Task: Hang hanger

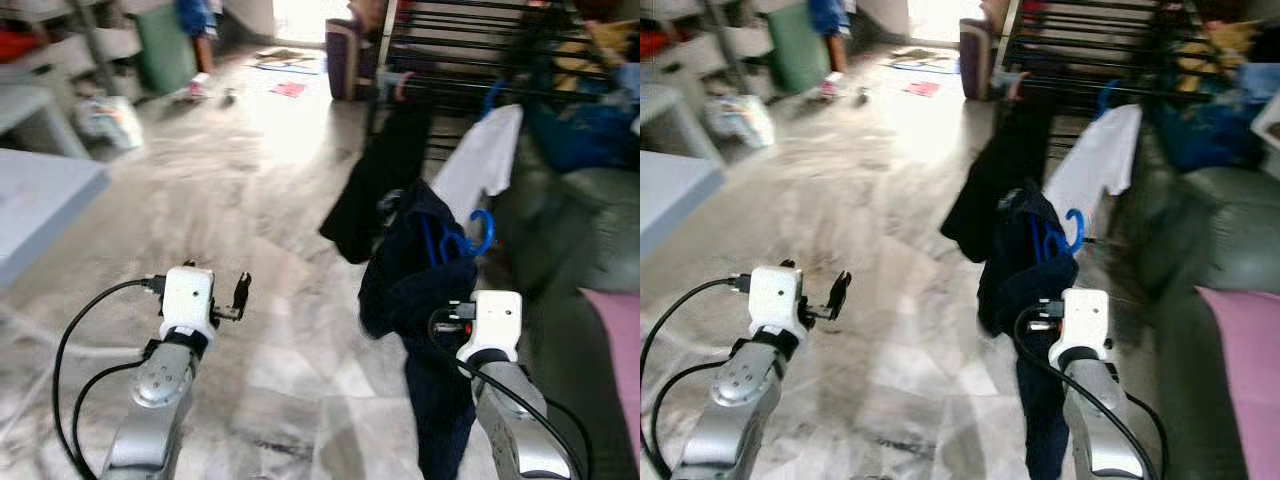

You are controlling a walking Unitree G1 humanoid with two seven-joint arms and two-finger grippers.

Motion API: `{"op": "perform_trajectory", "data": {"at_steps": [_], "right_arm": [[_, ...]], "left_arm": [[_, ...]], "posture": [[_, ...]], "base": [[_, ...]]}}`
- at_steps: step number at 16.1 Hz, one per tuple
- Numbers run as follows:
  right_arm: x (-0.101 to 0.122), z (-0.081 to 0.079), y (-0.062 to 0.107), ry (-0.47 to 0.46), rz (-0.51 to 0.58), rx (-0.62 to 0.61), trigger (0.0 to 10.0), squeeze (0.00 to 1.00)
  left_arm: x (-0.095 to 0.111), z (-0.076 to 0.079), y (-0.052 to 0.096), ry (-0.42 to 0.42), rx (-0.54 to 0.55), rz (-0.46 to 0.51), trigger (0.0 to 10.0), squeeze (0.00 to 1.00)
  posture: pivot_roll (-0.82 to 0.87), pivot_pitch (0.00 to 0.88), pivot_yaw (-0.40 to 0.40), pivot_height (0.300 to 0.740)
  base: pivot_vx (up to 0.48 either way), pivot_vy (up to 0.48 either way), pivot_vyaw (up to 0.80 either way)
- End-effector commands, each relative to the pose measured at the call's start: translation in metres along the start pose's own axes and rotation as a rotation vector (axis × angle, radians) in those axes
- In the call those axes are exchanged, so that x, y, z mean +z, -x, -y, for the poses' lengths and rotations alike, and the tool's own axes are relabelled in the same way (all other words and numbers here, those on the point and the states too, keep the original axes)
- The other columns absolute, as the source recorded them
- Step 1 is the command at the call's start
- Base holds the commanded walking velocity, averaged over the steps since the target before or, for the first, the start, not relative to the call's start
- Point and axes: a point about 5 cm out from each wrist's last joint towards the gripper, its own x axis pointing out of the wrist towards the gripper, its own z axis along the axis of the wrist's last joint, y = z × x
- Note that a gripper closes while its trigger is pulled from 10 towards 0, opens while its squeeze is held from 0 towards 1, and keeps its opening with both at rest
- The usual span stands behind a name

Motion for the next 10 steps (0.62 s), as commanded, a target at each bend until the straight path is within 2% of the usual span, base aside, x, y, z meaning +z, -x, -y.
{"op": "perform_trajectory", "data": {"at_steps": [1, 5, 8, 10], "right_arm": [[0.017, 0.003, 0.001, 0.008, 0.087, -0.024, 10.0, 0.00], [0.016, 0.006, 0.005, 0.001, 0.095, -0.053, 10.0, 0.00], [0.015, 0.003, 0.005, -0.008, 0.098, -0.054, 10.0, 0.00], [0.014, -0.001, 0.005, 0.011, 0.091, -0.014, 10.0, 0.00]], "left_arm": [[0.006, 0.002, -0.006, -0.010, -0.012, 0.014, 10.0, 0.00], [0.012, 0.009, -0.016, -0.032, -0.034, 0.026, 10.0, 0.00], [0.011, 0.006, -0.015, -0.035, -0.010, 0.020, 10.0, 0.00], [0.005, -0.003, -0.009, -0.048, 0.057, -0.007, 10.0, 0.00]], "posture": [[-0.03, 0.000, 0.022, 0.740], [-0.05, 0.000, 0.052, 0.740], [-0.04, 0.000, 0.058, 0.740], [-0.02, 0.000, 0.053, 0.740]], "base": [[0.000, 0.000, 0.80], [0.000, 0.000, 0.80], [0.000, 0.000, 0.80], [0.000, 0.000, 0.80]]}}
